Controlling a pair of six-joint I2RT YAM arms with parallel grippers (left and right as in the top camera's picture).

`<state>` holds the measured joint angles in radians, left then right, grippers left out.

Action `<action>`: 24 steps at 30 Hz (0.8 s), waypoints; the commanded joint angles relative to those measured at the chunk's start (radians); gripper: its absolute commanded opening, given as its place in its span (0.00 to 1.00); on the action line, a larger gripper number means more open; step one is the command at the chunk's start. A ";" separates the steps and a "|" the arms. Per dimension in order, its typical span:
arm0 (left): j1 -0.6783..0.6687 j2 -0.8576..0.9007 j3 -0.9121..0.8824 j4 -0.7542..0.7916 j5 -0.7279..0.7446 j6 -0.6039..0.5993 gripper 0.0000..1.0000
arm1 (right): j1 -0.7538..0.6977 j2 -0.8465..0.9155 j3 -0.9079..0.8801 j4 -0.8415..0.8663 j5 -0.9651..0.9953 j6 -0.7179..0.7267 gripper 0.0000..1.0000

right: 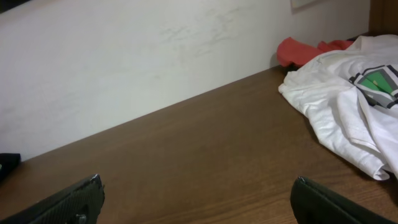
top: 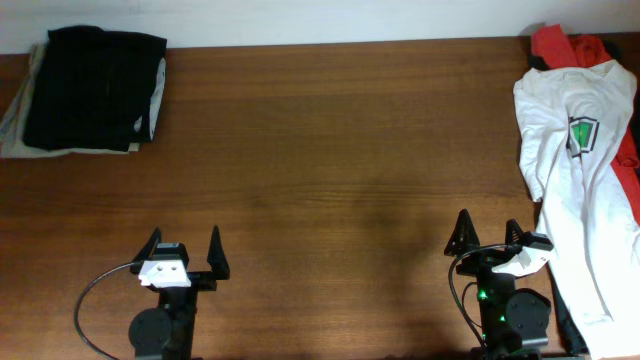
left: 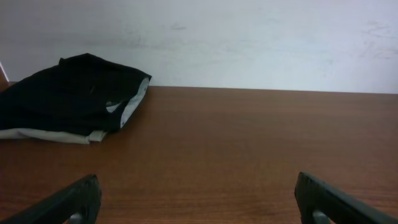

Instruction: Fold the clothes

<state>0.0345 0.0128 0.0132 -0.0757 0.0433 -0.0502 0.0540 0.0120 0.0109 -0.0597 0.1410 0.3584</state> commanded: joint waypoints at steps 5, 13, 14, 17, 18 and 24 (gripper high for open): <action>-0.003 -0.008 -0.005 -0.005 -0.014 0.021 0.99 | -0.002 -0.008 -0.005 -0.008 0.002 -0.003 0.99; -0.003 -0.008 -0.005 -0.005 -0.014 0.021 0.99 | -0.002 -0.008 -0.005 -0.008 0.002 -0.003 0.99; -0.003 -0.008 -0.005 -0.005 -0.014 0.021 0.99 | -0.002 -0.008 -0.005 -0.008 0.002 -0.003 0.99; -0.003 -0.008 -0.005 -0.005 -0.014 0.021 0.99 | -0.002 -0.008 -0.005 -0.007 0.002 -0.003 0.99; -0.003 -0.008 -0.005 -0.005 -0.014 0.021 0.99 | -0.002 -0.008 -0.005 -0.008 0.002 -0.003 0.99; -0.003 -0.008 -0.005 -0.005 -0.014 0.021 0.99 | -0.002 -0.008 -0.005 -0.007 0.002 -0.003 0.99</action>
<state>0.0345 0.0128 0.0132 -0.0761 0.0399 -0.0460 0.0540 0.0120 0.0109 -0.0597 0.1410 0.3588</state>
